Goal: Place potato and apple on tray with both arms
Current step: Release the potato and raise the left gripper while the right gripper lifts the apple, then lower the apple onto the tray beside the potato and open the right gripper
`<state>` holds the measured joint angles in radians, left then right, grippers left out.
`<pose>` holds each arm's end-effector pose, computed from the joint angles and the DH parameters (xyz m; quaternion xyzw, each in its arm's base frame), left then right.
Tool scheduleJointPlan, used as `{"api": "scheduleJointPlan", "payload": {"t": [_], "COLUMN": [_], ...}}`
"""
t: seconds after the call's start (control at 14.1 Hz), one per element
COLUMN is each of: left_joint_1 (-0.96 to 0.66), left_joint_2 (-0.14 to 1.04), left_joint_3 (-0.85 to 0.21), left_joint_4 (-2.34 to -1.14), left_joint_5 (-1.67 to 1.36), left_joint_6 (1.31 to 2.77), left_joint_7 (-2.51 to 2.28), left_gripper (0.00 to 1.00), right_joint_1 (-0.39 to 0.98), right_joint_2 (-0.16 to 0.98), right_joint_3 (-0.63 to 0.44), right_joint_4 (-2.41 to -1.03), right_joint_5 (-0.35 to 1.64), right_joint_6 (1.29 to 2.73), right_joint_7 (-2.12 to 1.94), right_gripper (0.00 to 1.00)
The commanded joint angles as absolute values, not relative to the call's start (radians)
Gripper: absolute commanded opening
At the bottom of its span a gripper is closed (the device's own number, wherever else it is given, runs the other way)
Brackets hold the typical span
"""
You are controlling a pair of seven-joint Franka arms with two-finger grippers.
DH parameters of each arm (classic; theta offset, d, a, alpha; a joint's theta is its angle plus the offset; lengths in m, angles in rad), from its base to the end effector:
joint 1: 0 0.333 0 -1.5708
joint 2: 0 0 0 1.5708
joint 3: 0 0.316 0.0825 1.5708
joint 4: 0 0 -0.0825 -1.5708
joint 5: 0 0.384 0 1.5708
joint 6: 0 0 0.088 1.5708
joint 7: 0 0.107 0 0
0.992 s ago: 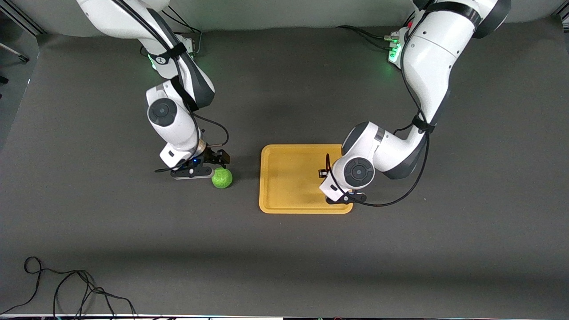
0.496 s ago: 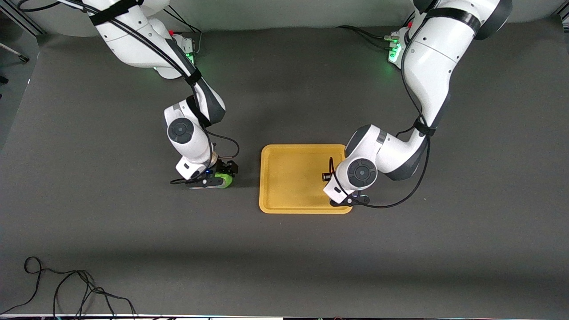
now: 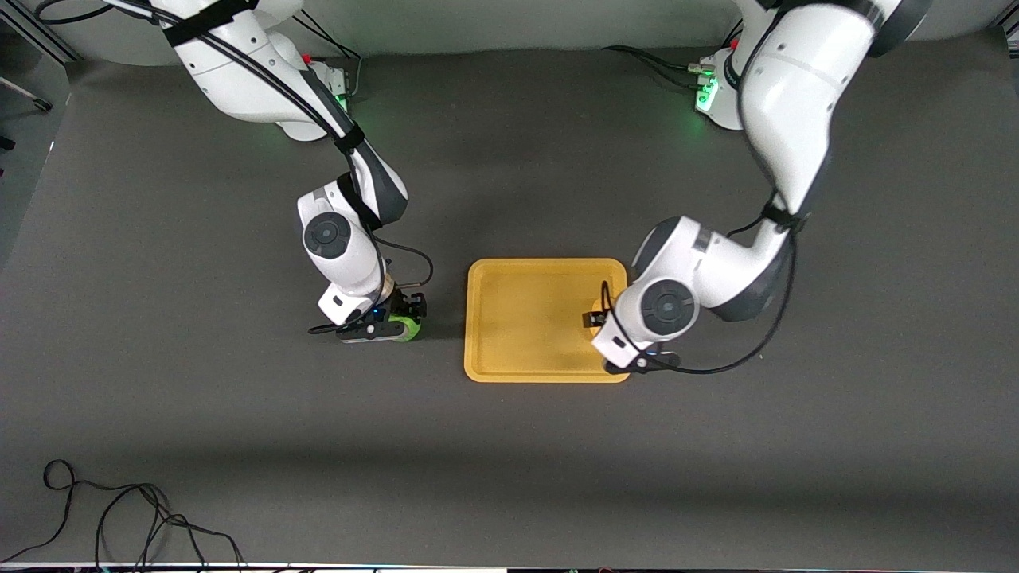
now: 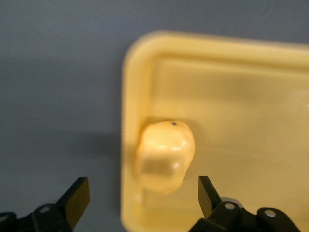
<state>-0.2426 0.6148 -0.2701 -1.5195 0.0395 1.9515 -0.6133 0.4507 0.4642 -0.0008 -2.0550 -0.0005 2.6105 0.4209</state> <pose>0.6121 -0.3101 0.2989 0.9932 0.0585 -0.1006 0.0089 0.5435 0.2625 0.2162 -0.9988 -0.0147 -0.0415 0.0190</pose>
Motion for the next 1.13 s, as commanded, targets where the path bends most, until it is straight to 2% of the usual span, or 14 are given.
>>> {"api": "scheduleJointPlan", "payload": {"t": [0.0, 0.28, 0.43, 0.64, 0.85, 1.06], "left_joint_1": [-0.155, 0.001, 0.087, 0.159, 0.199, 0.202], "left_joint_2": [0.399, 0.206, 0.120, 0.014, -0.005, -0.020], "left_joint_3": [-0.270, -0.270, -0.270, -0.270, -0.267, -0.249], "left_joint_4": [-1.560, -1.568, -1.581, -1.736, -1.747, -1.756], "left_joint_5": [0.052, 0.097, 0.097, 0.103, 0.101, 0.100], "left_joint_6": [1.881, 1.742, 1.677, 1.780, 1.775, 1.778], "left_joint_7": [-0.586, -0.338, -0.211, -0.156, -0.153, -0.149], "left_gripper": [1.00, 1.00, 1.00, 1.00, 1.00, 1.00], "right_joint_1": [0.454, 0.454, 0.463, 0.538, 0.688, 0.807], "right_joint_2": [0.350, 0.291, 0.304, 0.322, 0.424, 0.608], "right_joint_3": [-0.026, -0.028, -0.022, -0.011, -0.011, -0.012], "right_joint_4": [-1.966, -1.658, -1.521, -1.422, -1.303, -1.098], "right_joint_5": [-0.009, -0.005, 0.003, 0.003, -0.006, -0.009], "right_joint_6": [2.385, 1.948, 1.812, 1.773, 1.764, 1.763], "right_joint_7": [0.413, 0.419, 0.433, 0.526, 0.735, 0.964], "right_gripper": [0.55, 0.56, 0.56, 0.56, 0.56, 0.56]}}
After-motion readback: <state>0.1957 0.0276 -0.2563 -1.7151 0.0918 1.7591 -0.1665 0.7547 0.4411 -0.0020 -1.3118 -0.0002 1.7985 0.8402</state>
